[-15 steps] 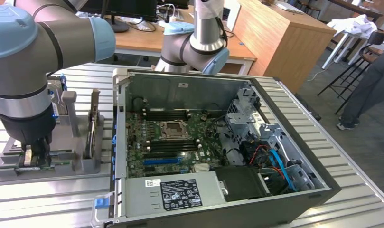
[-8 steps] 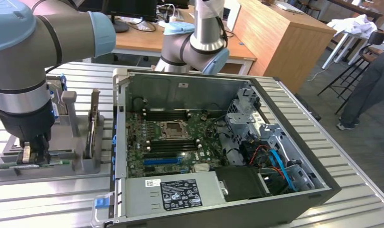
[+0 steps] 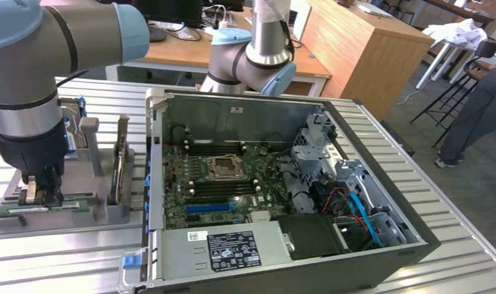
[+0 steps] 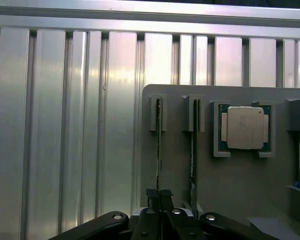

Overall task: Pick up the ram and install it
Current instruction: 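Pick up the ram and move it above insertion slot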

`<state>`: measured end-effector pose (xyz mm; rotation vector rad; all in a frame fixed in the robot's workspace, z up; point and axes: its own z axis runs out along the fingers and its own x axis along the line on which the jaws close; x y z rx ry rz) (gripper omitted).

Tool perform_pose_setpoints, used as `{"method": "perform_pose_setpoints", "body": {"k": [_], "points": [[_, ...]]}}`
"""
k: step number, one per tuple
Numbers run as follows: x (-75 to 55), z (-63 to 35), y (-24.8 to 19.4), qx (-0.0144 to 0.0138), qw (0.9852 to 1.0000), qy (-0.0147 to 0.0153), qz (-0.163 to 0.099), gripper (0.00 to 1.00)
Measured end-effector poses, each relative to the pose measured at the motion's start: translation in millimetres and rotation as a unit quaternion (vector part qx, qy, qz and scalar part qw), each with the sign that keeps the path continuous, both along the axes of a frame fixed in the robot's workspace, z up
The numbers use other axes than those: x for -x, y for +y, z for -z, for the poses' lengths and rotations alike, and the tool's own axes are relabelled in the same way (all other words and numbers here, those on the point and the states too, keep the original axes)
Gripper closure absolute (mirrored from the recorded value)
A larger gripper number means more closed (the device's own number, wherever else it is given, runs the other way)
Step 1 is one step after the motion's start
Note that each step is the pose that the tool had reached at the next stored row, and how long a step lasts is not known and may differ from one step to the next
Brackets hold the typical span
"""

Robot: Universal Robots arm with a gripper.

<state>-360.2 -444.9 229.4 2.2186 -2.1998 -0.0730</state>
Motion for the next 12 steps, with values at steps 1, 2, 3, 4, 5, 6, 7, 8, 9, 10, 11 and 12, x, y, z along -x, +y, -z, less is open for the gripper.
{"method": "perform_pose_setpoints", "body": {"k": [1,2,3,4,5,6,7,8,9,10,11,12], "points": [[0.0,-2.4,0.0,0.0001,1.0,0.0,0.0,0.88],[0.0,-4.9,0.0,0.0002,1.0,0.0,0.0,0.88],[0.0,-7.6,0.0,0.0003,1.0,0.0,0.0,0.88],[0.0,-10.2,0.0,0.0004,1.0,0.0,0.0,0.88],[0.0,-12.7,0.0,0.0006,1.0,0.0,0.0,0.88],[0.0,-15.4,0.0,0.0007,1.0,0.0,0.0,0.88],[0.0,-18.2,0.0,0.0009,1.0,0.0001,0.0,0.88],[0.0,-21.1,0.0,0.0009,1.0,0.0,0.0,0.88],[0.0,-24.2,0.0,0.0011,1.0,0.0,0.0,0.88],[0.0,-27.6,0.0,0.0011,1.0,0.0,0.0,0.88],[0.0,-30.8,0.0,0.0011,1.0,0.0,0.0,0.88],[0.0,-34.2,0.0,0.0012,1.0,0.0,0.0,0.88]]}}
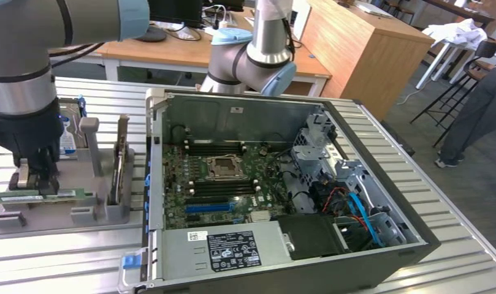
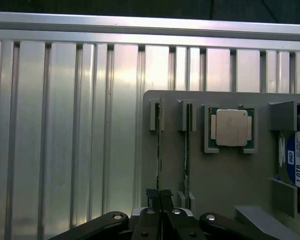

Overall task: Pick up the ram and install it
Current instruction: 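Pick up the ram and move it above insertion slot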

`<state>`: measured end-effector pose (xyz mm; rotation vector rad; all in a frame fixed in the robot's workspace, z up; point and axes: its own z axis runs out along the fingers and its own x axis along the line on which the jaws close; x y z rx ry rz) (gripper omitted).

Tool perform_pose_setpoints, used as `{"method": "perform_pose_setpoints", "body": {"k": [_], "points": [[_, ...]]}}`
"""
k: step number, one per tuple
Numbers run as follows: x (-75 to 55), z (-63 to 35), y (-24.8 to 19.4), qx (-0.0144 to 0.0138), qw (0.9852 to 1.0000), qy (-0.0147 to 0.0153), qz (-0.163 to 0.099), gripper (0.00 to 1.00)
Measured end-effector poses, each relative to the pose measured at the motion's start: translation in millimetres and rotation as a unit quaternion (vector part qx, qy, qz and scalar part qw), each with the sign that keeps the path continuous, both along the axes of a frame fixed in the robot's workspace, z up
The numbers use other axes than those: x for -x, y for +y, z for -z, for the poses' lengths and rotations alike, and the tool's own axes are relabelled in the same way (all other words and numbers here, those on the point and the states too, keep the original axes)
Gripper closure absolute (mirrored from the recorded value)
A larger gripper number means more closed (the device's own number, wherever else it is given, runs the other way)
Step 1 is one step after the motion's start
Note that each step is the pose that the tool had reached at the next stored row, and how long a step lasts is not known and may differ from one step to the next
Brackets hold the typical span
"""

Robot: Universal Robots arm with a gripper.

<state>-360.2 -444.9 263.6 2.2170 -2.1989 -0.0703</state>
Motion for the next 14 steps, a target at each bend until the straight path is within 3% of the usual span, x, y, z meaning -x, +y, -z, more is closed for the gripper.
{"method": "perform_pose_setpoints", "body": {"k": [14], "points": [[0.0,-44.0,0.0,0.0007,1.0,0.0,0.0,0.88]]}}
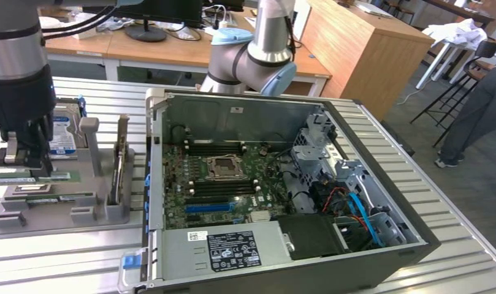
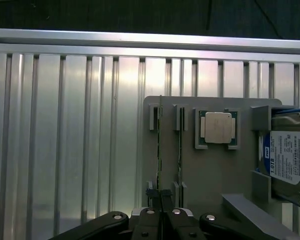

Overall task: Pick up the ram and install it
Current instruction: 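Pick up the ram and move it above insertion slot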

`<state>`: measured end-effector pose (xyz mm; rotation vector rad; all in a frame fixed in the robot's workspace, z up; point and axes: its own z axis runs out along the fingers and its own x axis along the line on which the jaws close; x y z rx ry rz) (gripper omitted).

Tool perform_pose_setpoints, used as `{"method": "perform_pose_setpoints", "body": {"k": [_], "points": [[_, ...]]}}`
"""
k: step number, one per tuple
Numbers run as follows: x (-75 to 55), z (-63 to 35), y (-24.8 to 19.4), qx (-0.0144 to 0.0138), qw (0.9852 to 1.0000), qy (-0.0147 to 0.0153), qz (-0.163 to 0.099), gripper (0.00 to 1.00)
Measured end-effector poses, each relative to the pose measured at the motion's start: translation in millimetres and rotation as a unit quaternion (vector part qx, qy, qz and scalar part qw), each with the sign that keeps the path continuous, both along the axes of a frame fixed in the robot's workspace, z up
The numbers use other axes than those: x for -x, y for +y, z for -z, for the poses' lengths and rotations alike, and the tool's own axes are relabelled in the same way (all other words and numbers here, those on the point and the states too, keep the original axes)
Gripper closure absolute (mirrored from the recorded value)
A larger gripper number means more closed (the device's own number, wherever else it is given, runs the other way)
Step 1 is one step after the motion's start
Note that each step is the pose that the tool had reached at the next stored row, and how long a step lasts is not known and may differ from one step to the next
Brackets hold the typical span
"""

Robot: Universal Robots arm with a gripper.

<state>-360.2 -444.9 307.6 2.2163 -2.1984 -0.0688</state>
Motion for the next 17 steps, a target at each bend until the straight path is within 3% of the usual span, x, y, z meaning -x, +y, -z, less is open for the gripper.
{"method": "perform_pose_setpoints", "body": {"k": [17], "points": [[0.0,-50.4,0.0,0.0008,1.0,0.0,0.0,0.88]]}}
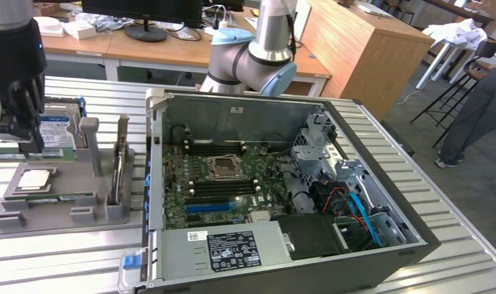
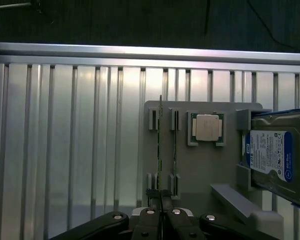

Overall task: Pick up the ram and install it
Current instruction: 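Pick up the ram and move it above insertion slot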

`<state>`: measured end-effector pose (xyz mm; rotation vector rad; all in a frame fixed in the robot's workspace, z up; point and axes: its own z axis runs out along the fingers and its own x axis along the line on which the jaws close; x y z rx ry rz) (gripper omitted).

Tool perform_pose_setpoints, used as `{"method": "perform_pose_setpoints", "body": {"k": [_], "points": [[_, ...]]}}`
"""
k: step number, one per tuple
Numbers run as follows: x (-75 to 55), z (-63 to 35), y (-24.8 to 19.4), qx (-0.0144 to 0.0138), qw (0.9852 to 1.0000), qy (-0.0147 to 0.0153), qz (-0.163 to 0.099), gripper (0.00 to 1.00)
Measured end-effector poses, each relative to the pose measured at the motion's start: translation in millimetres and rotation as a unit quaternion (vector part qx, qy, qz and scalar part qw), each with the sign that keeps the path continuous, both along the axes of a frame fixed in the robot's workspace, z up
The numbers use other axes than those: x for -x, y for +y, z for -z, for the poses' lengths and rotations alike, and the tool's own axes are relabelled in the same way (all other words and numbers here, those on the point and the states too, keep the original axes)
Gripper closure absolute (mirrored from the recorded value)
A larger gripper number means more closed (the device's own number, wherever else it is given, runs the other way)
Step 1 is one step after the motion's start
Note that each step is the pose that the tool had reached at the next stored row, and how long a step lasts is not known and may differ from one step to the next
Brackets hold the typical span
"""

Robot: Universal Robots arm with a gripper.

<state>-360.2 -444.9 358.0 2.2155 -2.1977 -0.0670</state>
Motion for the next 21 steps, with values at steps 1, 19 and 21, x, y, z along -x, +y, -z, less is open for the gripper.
{"method": "perform_pose_setpoints", "body": {"k": [1,19,21], "points": [[0.0,-2.5,0.0,0.0001,1.0,0.0,0.0,0.88],[0.0,-35.8,0.0,0.001,1.0,0.0,0.0,0.88],[0.0,-39.3,0.0,0.0011,1.0,0.0,0.0,0.88]]}}
